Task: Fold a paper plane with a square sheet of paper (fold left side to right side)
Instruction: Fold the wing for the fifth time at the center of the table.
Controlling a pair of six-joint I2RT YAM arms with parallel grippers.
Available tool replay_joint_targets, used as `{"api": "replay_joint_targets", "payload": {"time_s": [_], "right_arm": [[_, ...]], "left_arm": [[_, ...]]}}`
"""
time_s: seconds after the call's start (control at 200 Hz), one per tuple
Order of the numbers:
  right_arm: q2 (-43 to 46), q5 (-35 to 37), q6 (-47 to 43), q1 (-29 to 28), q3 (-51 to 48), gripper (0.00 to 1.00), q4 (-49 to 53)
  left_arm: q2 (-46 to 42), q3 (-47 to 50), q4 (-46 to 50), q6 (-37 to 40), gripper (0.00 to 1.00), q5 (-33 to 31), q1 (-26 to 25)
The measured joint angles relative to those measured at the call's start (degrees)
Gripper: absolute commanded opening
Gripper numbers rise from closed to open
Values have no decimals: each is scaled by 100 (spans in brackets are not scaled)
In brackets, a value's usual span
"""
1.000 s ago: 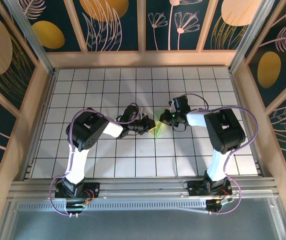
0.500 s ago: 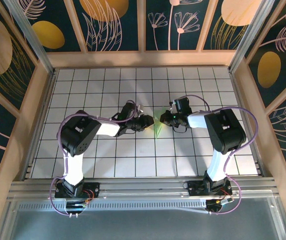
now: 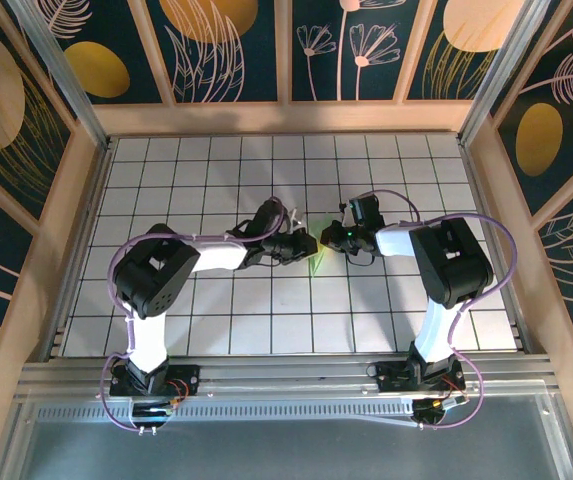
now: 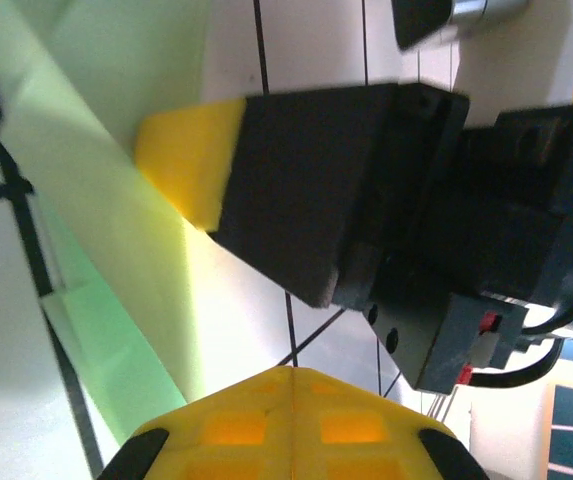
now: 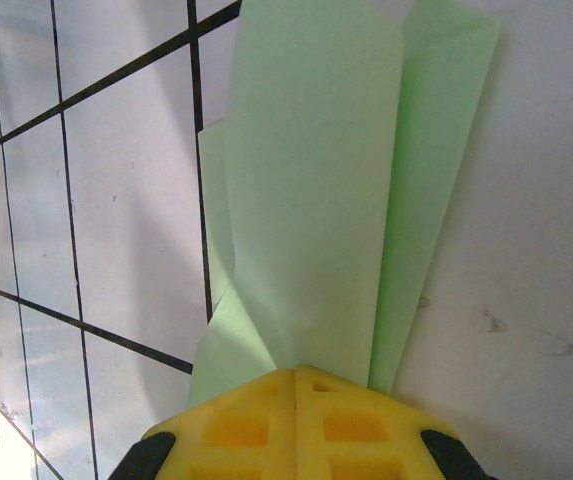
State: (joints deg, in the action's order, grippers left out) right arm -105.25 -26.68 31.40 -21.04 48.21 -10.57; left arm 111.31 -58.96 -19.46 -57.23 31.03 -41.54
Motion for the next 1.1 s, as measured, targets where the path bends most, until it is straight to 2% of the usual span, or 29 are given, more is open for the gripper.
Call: {"api": "replay_joint_targets", "payload": {"time_s": [0.32,1.101], "right_arm": [[0,0,-2,0,0,0,0],[0,2,-72,-7,0,0,2]], "left_arm": [[376,-57,24,2,6,149,-70],[577,-31,-2,2,6,114,-103]]}}
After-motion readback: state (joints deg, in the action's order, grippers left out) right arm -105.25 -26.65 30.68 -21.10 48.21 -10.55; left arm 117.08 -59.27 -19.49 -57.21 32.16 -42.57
